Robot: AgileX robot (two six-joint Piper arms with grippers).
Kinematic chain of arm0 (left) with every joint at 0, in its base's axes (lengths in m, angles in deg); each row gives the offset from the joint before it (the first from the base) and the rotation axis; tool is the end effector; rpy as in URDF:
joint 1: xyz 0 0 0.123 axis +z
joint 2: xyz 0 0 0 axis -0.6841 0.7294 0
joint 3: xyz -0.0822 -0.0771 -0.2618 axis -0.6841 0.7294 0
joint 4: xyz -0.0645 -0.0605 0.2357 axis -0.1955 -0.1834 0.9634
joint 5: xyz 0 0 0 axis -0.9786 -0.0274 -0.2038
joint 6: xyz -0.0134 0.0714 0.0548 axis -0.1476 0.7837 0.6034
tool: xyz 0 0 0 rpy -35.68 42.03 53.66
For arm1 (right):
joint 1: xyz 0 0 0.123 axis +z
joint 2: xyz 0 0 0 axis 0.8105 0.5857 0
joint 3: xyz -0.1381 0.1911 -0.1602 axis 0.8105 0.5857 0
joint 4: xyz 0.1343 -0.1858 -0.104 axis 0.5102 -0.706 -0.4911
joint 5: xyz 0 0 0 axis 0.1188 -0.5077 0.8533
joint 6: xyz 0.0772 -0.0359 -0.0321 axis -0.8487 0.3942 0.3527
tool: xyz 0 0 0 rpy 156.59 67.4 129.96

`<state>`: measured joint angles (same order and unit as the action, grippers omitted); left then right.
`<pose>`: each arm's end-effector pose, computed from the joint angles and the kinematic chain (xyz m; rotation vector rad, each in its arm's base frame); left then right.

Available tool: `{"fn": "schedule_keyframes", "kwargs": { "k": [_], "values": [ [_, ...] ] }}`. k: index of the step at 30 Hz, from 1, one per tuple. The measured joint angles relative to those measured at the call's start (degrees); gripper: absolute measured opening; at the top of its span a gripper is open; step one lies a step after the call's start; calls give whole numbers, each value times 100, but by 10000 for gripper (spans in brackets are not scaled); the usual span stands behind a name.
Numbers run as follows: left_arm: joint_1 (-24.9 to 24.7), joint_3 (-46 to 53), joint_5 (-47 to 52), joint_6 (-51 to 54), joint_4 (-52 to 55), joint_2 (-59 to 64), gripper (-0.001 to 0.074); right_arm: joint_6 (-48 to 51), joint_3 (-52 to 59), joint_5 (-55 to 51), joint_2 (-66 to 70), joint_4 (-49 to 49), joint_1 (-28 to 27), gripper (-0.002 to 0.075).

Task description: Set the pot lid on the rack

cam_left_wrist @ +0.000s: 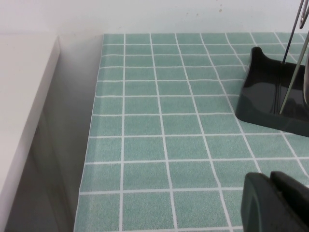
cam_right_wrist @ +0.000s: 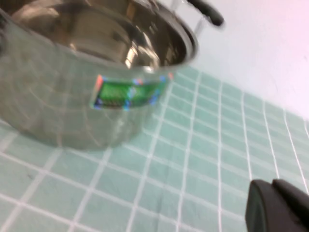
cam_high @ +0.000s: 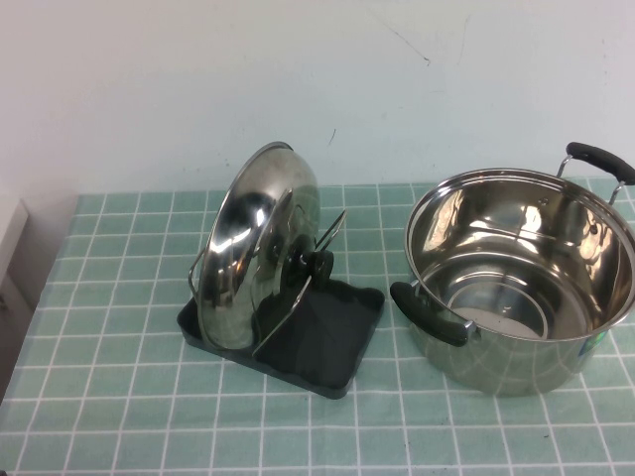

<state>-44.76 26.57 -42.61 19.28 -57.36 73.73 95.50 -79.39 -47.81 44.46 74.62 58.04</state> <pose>0.0528 -0.0057 0.1803 -0.0411 1.8196 -0.1385 0.0551 0.0017 0.1971 -0.4241 1.7812 -0.2667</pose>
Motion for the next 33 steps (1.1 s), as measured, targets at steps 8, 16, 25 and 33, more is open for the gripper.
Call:
{"fn": "schedule_keyframes", "kwargs": {
  "k": [8, 16, 25, 33],
  "values": [
    [0, 0, 0, 0, 0, 0, -2, 14, 413, -23, -299, 24, -576, -1],
    [0, 0, 0, 15, 0, 0, -2, -353, 413, -31, -319, 24, -576, -1],
    [0, 0, -9, 26, 12, 0, -2, -548, 413, -44, -319, 24, -635, -1],
    [0, 0, -9, 26, 12, 0, -2, -585, 413, -57, -319, 28, -635, -1]
  ]
}}
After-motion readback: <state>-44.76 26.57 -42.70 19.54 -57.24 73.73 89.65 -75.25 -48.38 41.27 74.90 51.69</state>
